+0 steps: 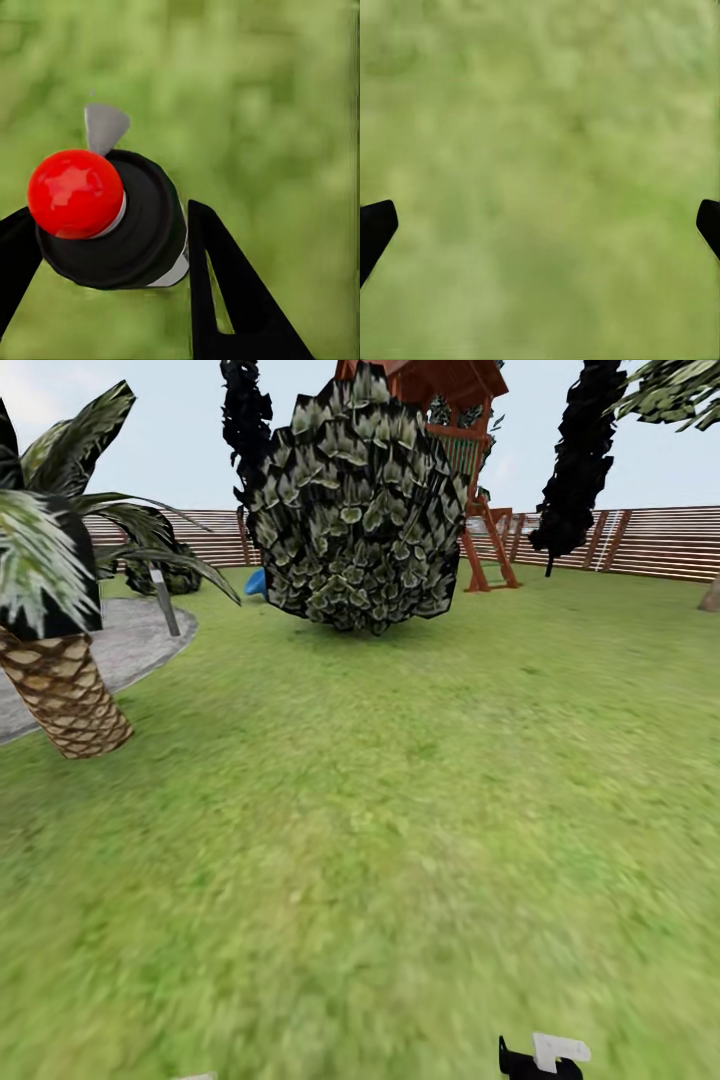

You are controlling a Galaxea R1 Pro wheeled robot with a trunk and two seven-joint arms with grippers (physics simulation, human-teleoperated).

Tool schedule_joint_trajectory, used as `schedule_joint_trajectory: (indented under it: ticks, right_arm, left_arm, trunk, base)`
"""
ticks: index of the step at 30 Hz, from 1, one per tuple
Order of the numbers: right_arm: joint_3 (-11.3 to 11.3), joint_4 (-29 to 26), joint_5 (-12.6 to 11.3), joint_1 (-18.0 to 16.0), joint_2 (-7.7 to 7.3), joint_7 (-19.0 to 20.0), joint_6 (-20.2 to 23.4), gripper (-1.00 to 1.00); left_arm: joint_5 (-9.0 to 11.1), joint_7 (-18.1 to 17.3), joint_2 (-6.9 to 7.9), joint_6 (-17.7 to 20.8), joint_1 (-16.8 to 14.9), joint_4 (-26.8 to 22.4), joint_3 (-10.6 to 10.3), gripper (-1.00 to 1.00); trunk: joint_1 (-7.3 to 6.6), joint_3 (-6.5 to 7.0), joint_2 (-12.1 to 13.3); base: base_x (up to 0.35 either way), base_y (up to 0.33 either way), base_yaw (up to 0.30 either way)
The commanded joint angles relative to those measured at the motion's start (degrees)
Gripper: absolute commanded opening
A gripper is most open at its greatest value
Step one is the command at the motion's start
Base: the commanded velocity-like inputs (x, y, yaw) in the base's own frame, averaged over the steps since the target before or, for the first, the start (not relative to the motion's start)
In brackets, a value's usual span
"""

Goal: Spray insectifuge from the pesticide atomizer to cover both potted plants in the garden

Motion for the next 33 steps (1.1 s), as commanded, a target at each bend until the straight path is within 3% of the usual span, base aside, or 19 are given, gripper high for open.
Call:
schedule_joint_trajectory:
  ticks: [1, 33]
  right_arm:
    - [-0.4, 0.0, 0.0, 0.0, 0.01, 0.2, -0.2, 1.0]
    - [-0.4, 0.0, 0.0, 0.1, 0.01, 0.2, -0.2, 1.0]
  left_arm:
    - [0.2, 0.3, 0.0, -0.1, 0.0, 0.0, -0.5, -1.0]
    - [0.2, 0.2, -0.08, -0.2, 0.0, 0.0, -0.6, -1.0]
  trunk:
    - [0.02, -0.05, 0.0]
    - [0.02, -0.05, 0.0]
  base:
    - [0.337, -0.075, 0.0]
    - [0.337, -0.076, 0.0]
